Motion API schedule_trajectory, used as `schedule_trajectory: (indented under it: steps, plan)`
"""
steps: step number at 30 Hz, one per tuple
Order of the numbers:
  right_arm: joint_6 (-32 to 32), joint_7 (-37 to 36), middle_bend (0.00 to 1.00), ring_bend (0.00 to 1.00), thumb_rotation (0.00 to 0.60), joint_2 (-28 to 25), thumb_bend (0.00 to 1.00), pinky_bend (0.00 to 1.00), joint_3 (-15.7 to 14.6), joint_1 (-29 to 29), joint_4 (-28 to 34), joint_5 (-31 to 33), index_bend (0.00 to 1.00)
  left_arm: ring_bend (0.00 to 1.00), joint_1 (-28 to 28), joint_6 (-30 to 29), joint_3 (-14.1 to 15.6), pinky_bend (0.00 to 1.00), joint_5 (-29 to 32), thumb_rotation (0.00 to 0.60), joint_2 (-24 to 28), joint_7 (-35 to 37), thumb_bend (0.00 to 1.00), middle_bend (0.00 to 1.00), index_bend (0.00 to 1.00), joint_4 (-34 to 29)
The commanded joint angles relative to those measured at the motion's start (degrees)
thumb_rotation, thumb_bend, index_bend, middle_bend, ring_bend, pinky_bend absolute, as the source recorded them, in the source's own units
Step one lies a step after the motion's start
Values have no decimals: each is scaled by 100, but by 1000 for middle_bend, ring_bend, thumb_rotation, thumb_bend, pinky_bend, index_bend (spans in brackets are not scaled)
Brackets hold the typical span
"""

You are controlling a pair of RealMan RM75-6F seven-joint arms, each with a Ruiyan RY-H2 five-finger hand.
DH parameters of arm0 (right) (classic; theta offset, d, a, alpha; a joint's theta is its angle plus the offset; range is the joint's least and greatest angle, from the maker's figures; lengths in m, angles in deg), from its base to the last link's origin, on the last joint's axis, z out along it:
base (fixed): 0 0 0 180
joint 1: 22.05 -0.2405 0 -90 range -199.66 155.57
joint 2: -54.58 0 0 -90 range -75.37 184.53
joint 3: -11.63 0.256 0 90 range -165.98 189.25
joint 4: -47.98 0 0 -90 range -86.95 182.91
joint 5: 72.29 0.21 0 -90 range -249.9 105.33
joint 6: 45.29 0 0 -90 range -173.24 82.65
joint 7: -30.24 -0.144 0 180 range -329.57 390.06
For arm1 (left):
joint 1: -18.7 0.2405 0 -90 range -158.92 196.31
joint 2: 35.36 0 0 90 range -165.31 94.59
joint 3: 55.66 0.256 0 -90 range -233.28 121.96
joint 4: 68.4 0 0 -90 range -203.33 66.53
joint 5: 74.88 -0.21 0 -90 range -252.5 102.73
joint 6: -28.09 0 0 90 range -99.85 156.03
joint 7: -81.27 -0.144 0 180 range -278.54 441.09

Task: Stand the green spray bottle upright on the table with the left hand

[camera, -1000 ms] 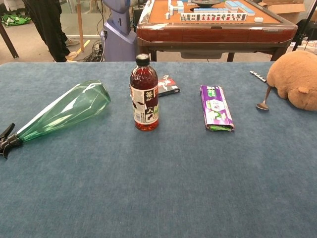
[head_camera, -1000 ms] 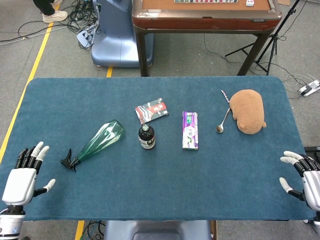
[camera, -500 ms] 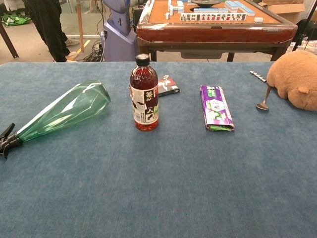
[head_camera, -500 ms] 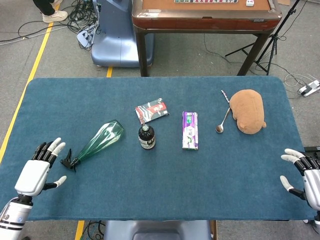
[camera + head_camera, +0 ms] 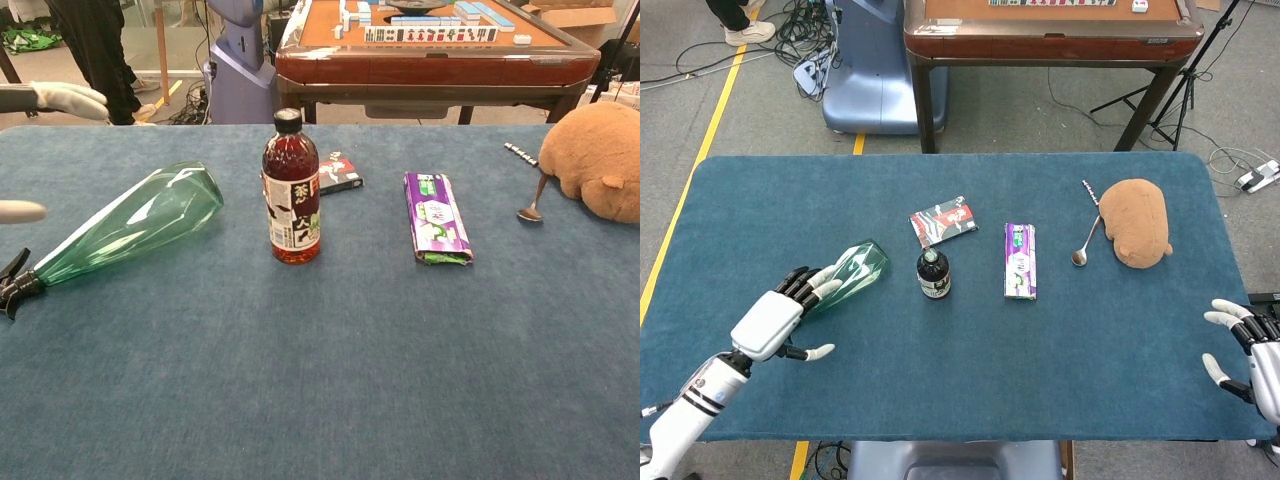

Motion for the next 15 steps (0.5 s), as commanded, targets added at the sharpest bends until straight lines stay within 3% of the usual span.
schedule_trajectory:
  steps: [1,5,8,15]
  plan:
    - [17,19,245,184,600,-11,270,295,-3,17,20,6,318,0,-399,380,-30,0,-200,190,-109,207,201,0,122,248]
    - [7,39,245,184,600,-11,270,295,-7,26,33,24,318,0,-798,774,-25,0,-288,114,-242,326,170,0,133,499]
    - [-12,44,245,184,600,-7,270,295,-3,23,31,46,318,0,-1049,1055,-42,0,-220,90,-370,305,157,0,134,630]
    - [-49,33,245,184,600,3,270,295,8,18,9,99,318,0,-1522,1645,-139,0,211,74,-785,-19,137,0,133,1013]
